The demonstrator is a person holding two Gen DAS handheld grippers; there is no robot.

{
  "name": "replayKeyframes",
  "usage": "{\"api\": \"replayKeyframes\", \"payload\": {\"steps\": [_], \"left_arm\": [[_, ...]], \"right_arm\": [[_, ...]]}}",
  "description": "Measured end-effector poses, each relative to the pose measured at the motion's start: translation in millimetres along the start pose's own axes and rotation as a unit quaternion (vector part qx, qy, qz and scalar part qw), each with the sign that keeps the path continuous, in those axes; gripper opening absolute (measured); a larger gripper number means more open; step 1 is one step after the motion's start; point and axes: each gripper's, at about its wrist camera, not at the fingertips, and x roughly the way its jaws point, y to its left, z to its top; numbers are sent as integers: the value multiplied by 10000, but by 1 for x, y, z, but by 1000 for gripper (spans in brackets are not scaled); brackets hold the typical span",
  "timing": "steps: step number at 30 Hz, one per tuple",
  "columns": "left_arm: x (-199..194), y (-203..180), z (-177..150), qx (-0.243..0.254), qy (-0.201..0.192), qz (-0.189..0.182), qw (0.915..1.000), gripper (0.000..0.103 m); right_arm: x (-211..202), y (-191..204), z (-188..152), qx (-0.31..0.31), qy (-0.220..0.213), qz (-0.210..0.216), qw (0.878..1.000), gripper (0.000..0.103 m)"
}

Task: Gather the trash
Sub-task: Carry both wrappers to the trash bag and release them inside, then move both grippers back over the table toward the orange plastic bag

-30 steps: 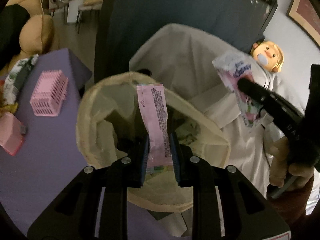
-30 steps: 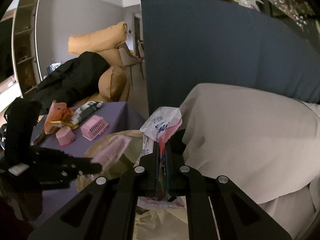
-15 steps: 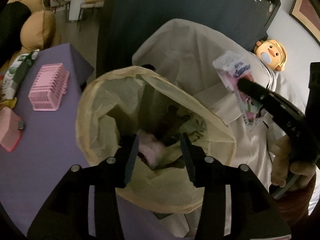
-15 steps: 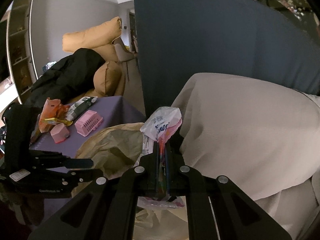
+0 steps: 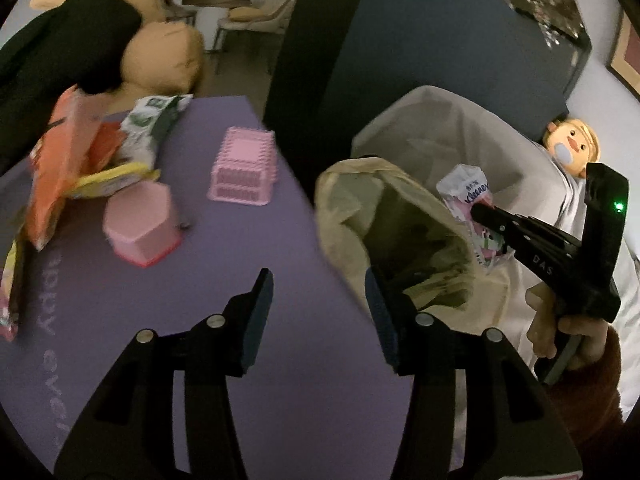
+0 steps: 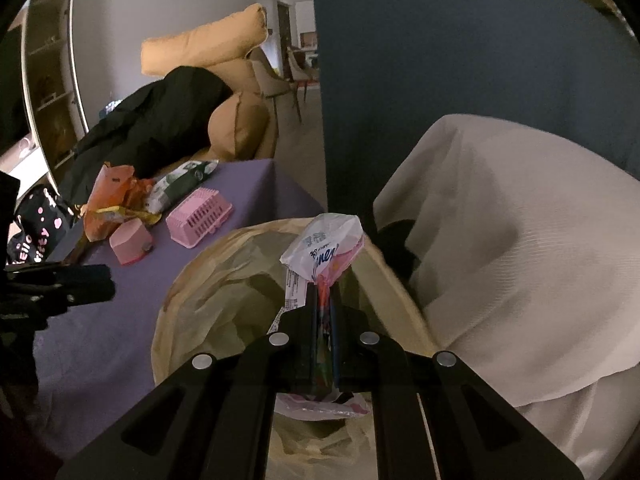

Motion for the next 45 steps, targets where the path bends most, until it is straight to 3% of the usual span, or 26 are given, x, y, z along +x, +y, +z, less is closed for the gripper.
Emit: {"api": "replayKeyframes", "payload": {"steps": [8,10,11,12,19,22,26,33,39,45], "left_arm": [[-12,25,-6,-246,-72,97,9996,45],[-15,30,-8,-295,-115,112,9994,45],[-17,33,-8,-324,-140,123,9993,45],[-19,35,-9,-350,-163,136,9992,46],[-39,63,-14,-596,-438,293,9968,46],[-49,80,-16,-719,-543,364,9953,46],[-70,108,-23,-924,-758,564,9912,46],[-103,184,-46,-1677,-1009,1020,9753,46],[-123,239,-62,-2137,-1060,1298,9624,49],[-131,264,-73,-2157,-1039,1385,9610,51]], "right_arm": [[21,-2,-1,278,297,85,9991,9],[23,-3,0,380,275,-43,9989,24],[23,-4,0,424,264,-68,9987,38],[23,-5,1,464,270,-55,9985,44],[17,9,12,434,287,-130,9986,45],[12,25,21,266,220,-45,9994,51],[8,58,36,-122,11,75,9999,55],[30,128,60,-678,478,467,9955,55],[48,202,79,-1004,406,1003,9890,55],[77,272,112,-1273,182,1349,9825,55]]}}
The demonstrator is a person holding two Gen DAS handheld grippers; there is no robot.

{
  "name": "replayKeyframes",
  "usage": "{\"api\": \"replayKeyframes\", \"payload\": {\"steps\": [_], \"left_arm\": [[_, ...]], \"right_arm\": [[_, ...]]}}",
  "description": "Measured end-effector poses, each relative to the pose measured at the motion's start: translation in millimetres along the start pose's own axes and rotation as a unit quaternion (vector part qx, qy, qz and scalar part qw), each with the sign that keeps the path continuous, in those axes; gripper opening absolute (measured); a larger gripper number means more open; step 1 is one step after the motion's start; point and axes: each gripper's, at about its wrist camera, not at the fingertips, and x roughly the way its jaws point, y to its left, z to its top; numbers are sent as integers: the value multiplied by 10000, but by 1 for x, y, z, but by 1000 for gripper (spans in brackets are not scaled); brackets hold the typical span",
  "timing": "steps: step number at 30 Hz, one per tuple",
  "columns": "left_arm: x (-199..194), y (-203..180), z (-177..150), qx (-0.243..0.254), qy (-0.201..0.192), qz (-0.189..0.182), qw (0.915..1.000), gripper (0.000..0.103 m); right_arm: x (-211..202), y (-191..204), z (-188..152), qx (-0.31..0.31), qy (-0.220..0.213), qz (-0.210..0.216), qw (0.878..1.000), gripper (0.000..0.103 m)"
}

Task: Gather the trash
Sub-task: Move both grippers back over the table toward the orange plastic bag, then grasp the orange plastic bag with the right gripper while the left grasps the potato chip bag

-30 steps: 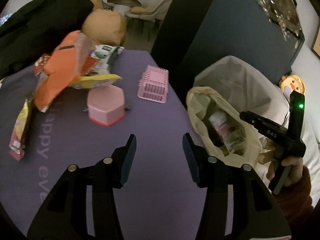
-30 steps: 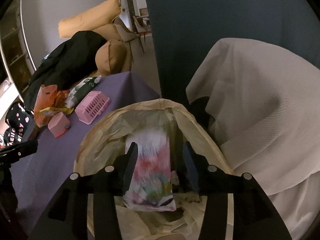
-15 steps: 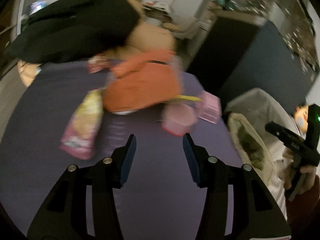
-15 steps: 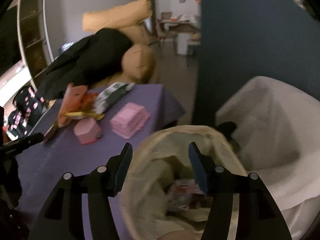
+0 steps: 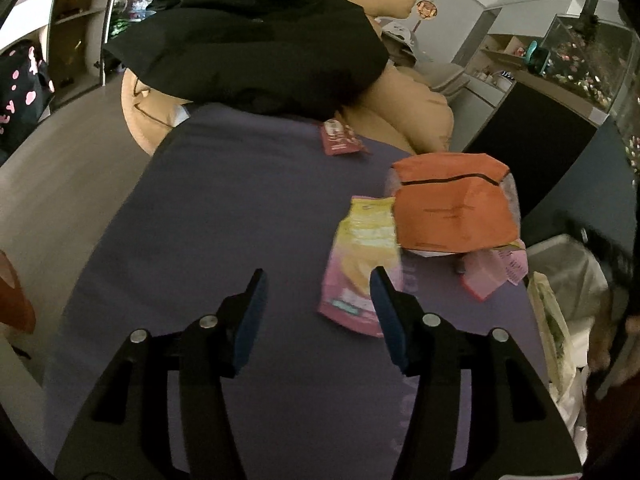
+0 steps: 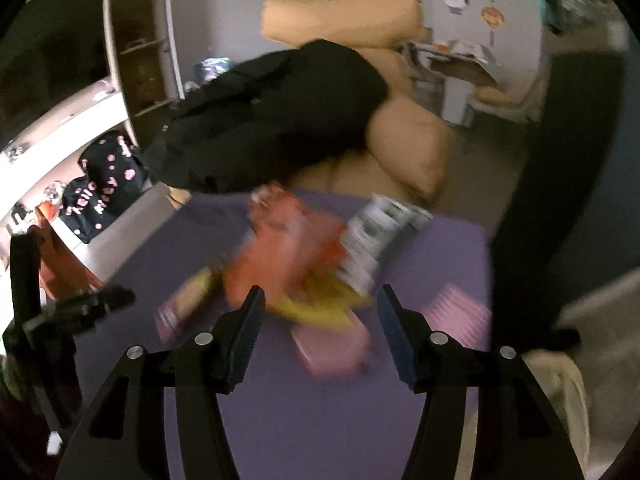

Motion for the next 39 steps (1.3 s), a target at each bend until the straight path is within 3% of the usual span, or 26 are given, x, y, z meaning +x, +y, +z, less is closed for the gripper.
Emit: {"api": "replayKeyframes", "payload": {"steps": [7,11,13,15,21,29,39], "left_arm": [[5,19,1,-108,94,-56,9999,51],[3,28,0,-214,62,-110,9997,51],[2,32,-1,-285,73,-142,9995,51],[3,34,-2,-311,97,-170,9993,51],[1,31,-4,-312,96,-208,9993,51],[6,17,-6,-186,182,-265,9993,51],[11,4,-9,-112,259,-465,9985,51]], "right_arm": [[54,21,43,-384,227,-479,9979,55],[77,9,44,-191,750,-578,9953,52],[79,0,36,-37,948,-344,9949,41],[78,-4,27,69,1107,-143,9937,22],[43,3,3,-352,1058,-249,9934,11],[-38,-23,-14,172,402,-353,9984,9],[-71,-46,-71,799,343,-262,9959,9]]}}
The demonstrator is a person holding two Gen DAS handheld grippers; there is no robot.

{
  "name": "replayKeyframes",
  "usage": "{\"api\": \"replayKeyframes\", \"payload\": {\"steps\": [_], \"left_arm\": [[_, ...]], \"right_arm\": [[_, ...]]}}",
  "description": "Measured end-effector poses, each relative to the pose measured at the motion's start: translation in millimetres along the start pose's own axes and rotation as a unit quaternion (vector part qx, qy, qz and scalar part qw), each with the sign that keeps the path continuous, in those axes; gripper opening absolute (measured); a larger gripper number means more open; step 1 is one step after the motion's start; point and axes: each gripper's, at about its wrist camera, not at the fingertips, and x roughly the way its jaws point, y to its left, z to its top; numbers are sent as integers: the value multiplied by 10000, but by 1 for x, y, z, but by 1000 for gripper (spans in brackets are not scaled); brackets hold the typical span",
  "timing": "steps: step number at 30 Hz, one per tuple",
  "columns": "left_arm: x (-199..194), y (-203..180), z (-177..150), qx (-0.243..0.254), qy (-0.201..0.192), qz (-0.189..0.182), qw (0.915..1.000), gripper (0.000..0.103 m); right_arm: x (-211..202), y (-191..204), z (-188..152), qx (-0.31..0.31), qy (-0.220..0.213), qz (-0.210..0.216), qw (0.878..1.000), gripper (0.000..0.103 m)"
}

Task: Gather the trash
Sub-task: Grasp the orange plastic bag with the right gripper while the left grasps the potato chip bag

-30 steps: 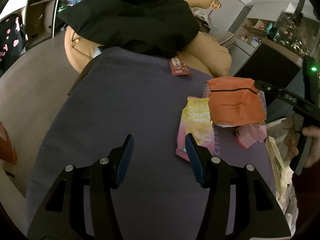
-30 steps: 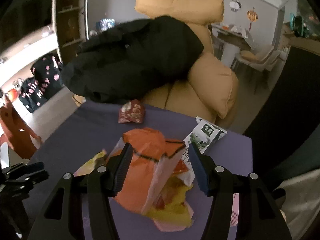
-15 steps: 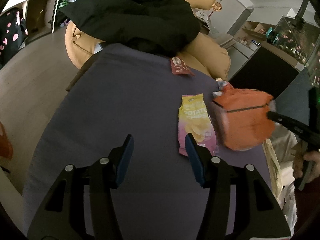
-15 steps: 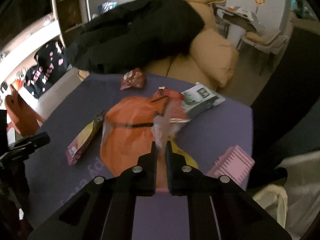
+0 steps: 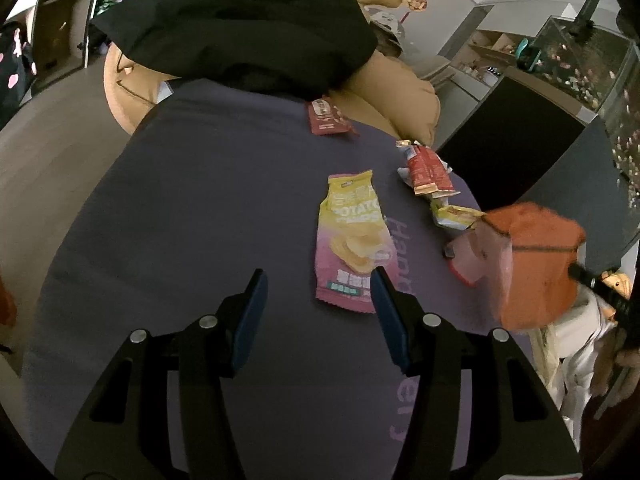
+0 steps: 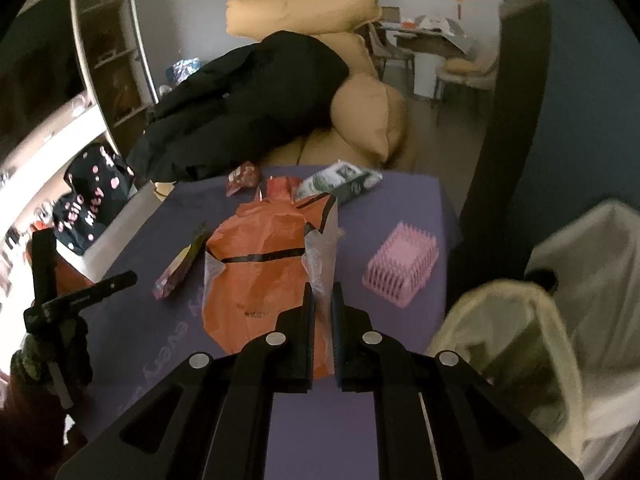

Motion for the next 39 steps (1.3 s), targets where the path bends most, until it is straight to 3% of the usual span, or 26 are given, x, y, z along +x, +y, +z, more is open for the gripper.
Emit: {"api": "replayKeyframes", "payload": {"steps": [6,16,17,20,22,24,26,31,39], "left_arm": [[16,-6,1,10,161,-30,9999,51],[60,-36,10,381,410,448,9974,51],[61,-38,11,400,391,504,9972,49],[64,-39,11,379,435,550,9968,31],[62,-39,9,429,455,538,9966,23],[59,-40,5,501,453,516,9964,20],[55,-40,3,508,448,475,9966,19],[46,-44,-2,595,452,307,9967,16],[36,-62,-25,910,677,-189,9934,15]], "right_arm": [[13,-13,-34,340,248,87,9991,9],[20,-19,-72,684,569,475,9949,9],[20,-18,-76,697,607,528,9943,9],[22,-19,-85,670,739,600,9932,10],[19,-18,-86,523,692,570,9946,16],[13,-16,-83,304,602,548,9962,35],[7,-15,-78,160,493,557,9971,41],[-13,-15,-54,-3,-18,352,9994,41],[33,-7,-24,-335,172,634,9973,41]]}}
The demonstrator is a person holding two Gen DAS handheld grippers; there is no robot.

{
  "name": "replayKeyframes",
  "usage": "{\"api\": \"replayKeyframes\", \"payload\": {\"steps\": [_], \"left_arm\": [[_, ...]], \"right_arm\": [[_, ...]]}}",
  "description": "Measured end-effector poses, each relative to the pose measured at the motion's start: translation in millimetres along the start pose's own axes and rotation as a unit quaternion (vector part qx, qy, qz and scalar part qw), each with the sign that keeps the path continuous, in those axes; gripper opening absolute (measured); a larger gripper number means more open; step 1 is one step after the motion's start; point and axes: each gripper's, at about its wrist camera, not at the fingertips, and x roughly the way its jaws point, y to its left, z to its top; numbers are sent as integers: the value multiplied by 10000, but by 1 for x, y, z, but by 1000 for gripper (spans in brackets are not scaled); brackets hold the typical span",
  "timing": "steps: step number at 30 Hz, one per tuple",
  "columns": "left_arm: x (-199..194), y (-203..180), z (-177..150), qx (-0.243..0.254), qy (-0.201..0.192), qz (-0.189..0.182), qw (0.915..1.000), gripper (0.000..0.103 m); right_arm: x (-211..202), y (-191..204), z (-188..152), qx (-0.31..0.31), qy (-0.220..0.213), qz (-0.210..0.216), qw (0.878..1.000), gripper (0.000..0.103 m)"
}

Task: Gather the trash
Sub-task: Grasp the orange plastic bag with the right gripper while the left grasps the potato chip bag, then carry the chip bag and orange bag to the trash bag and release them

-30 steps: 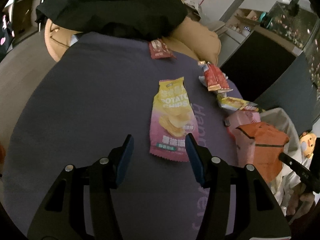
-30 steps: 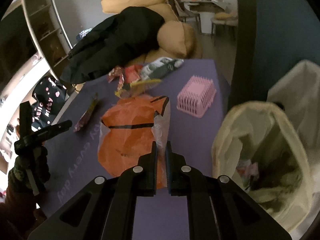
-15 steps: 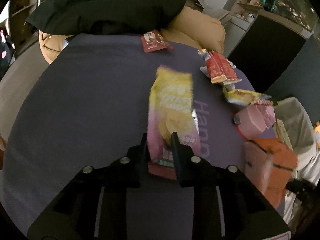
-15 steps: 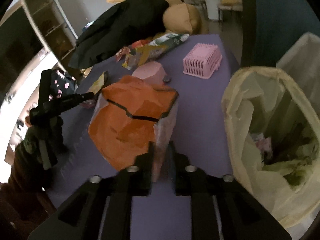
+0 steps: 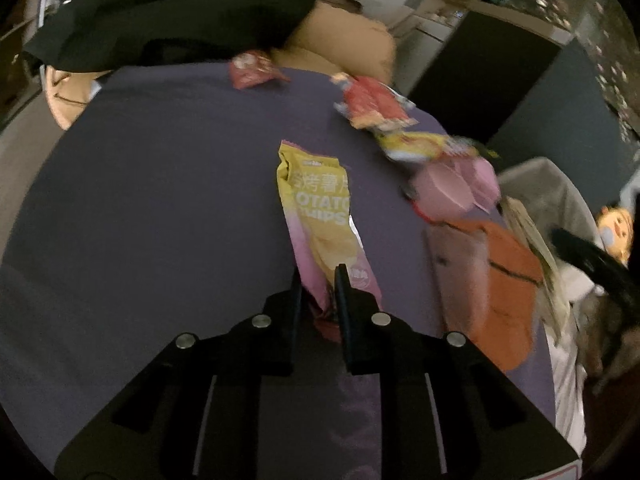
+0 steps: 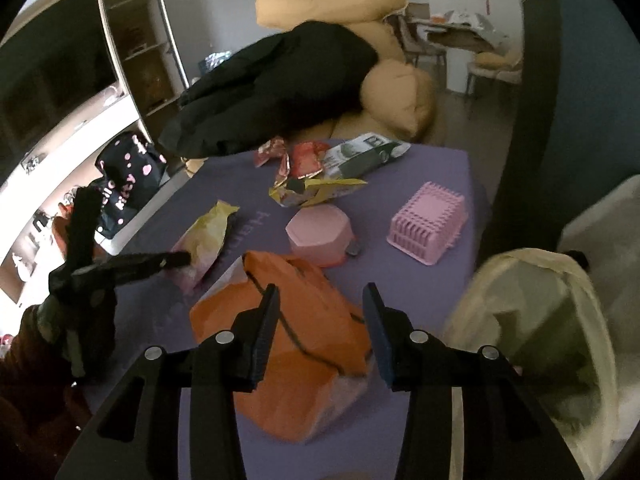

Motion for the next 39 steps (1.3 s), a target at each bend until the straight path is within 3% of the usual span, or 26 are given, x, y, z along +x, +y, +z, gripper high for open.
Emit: {"api": "replayKeyframes", "payload": {"steps": [7,14,17,19,20,25,28,34,36,39], "left_arm": [[-9,-6,-6,50,-42,-119,9999,15],[-9,0,-4,-86,-46,-103,9999,15],[-7,-2,-5,-104,0,-124,9999,16],[-7,-2,-6,-133,37,-144,9998,19],[-6,-2,-6,-147,40,-153,9998,21],[-11,-2,-5,-217,-45,-122,9997,22],[-11,-4,-5,-221,-64,-84,9997,22],[-3,-11,-7,-131,12,21,9999,22],[-2,-15,-8,-46,-7,87,10000,12],[-10,-20,-6,30,-160,141,9998,10]], "right_arm": [[34,-6,-22,341,597,275,9973,41],[23,24,-54,-236,763,374,9961,45],[22,39,-57,-667,782,65,9947,33],[13,41,-53,-661,681,121,9954,13],[6,38,-47,-590,568,123,9966,9],[-48,17,-8,-73,-231,249,9994,7],[-73,7,8,-9,-555,2,9985,7],[-95,1,13,-11,-813,-403,9959,7],[-95,1,10,-25,-791,-482,9957,7],[-99,-1,9,-8,-809,-508,9954,7]]}}
